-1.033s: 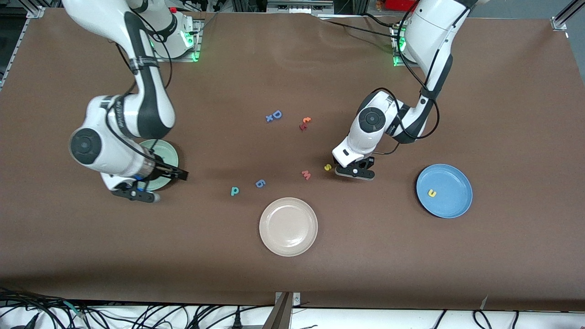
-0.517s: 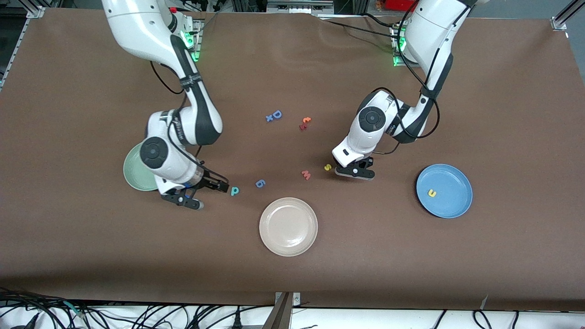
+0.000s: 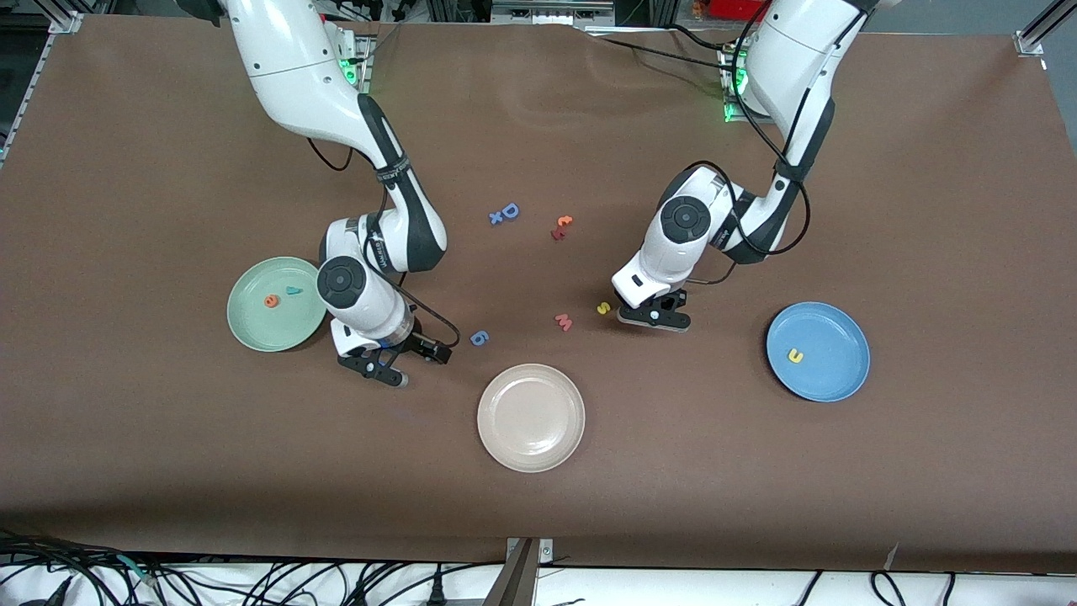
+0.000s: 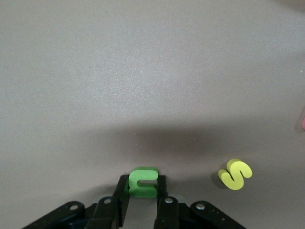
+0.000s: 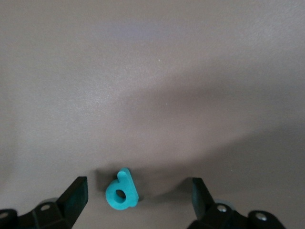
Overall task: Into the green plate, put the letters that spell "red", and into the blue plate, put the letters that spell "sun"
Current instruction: 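Carry the green u to the blue plate while the right gripper lifts teal d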
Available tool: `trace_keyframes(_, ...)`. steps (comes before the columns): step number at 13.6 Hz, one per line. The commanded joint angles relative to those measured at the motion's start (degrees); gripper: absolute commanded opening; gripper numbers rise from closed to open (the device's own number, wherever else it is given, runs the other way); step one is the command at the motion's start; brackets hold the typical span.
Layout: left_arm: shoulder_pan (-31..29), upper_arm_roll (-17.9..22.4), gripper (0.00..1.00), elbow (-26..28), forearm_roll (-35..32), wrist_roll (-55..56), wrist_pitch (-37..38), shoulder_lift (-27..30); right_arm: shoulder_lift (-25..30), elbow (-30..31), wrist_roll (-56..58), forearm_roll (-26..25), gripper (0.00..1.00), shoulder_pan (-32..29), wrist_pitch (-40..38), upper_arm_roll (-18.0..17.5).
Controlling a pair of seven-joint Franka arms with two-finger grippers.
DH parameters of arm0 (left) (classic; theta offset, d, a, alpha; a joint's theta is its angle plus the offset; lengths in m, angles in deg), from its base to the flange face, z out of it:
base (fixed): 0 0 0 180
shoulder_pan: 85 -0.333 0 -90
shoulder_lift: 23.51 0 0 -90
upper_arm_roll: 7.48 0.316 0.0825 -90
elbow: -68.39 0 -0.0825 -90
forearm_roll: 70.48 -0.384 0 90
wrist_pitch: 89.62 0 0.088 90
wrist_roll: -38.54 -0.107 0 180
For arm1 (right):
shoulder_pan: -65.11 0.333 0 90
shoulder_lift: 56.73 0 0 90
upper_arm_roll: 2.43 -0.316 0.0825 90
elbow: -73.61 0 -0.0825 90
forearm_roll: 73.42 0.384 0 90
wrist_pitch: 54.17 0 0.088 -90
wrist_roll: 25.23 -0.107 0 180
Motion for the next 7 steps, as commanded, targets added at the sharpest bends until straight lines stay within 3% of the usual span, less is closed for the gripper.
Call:
trace_keyframes(1,-0.2,0.2,0.19,0.5,-2.2,1.2,-0.6,-0.2,-1.3,-1.8,-0.9,0.9,0.91,0.3,0.5,0.2)
trace_keyframes(3,-0.2,0.3,0.18,0.5,-2.2,1.2,-0.5,-0.1,-1.3,-1.8,-0.8,0.8,0.82,0.3,0.5,0.2)
trace_keyframes(5,-0.6,0.3,0.16,0.5,-2.2,1.1,-0.2,0.1,-1.3,-1.8,-0.8,0.9,0.63,0.3,0.5,0.2)
trace_keyframes(7,-0.9,0.3,0.12,0.5,-2.2,0.8,0.1,0.2,-1.6,-1.8,-0.8,0.9,0.52,0.3,0.5,0.2)
